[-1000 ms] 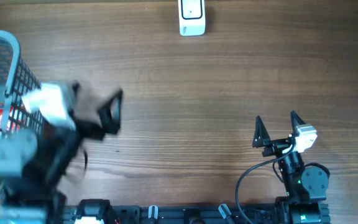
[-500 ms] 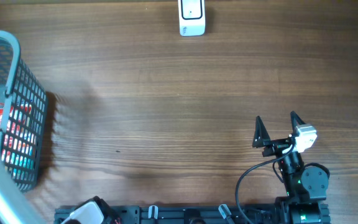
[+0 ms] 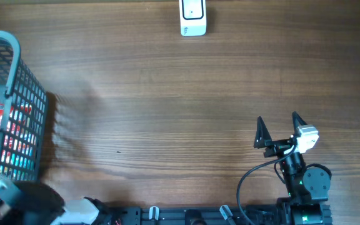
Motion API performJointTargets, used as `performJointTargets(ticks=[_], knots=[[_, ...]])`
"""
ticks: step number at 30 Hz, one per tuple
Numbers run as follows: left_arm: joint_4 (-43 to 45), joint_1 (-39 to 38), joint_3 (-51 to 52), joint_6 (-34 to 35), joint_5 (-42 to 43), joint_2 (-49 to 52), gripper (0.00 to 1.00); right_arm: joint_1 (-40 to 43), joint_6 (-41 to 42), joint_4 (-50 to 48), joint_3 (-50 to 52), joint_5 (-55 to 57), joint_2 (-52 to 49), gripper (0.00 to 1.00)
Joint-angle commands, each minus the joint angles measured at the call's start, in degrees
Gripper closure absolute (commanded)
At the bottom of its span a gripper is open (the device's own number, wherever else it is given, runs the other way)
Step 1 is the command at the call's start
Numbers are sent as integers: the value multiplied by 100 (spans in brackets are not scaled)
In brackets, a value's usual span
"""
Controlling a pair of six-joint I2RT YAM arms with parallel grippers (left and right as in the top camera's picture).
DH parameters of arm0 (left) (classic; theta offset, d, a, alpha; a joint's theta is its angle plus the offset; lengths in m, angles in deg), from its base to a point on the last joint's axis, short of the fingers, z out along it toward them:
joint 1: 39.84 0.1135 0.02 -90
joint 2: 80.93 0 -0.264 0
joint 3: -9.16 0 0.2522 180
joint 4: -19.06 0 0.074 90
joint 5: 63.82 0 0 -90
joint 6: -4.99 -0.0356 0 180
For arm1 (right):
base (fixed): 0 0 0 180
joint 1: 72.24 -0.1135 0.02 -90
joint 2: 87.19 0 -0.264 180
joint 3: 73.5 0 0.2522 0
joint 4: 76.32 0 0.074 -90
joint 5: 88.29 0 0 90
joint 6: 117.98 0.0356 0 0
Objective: Scan the item barcode
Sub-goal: 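Reach the left gripper into the grey basket and grasp the red snack bag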
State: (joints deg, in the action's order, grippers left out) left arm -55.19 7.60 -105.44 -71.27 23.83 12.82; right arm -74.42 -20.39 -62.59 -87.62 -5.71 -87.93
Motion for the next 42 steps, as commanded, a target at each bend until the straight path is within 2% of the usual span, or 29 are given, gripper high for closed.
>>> performJointTargets(ticks=[1,5,11,21,23,30,32,37,42], knots=[[-269,46,243,46,-179,894,0,-11,-52,-33,4,57,46,0],[-503,46,243,46,-179,1585,0,-11,-52,-33,7,57,46,0],[-509,48,280,46,-181,2026,0,-11,-52,-33,4,57,46,0],[251,46,1399,48,-170,2059,0,-11,-52,-33,7,57,46,0],[455,46,1552,48,114,2059,0,-11,-52,-33,7,57,46,0],[605,46,1552,48,387,2059,2,-11,-52,-31,7,57,46,0],[610,46,1552,46,385,2059,43,-11,-50,-33,7,57,46,0],[601,46,1552,46,428,2059,96,-11,-52,-33,4,57,46,0],[564,46,1449,50,599,1950,96,-11,-52,-33,4,57,46,0]])
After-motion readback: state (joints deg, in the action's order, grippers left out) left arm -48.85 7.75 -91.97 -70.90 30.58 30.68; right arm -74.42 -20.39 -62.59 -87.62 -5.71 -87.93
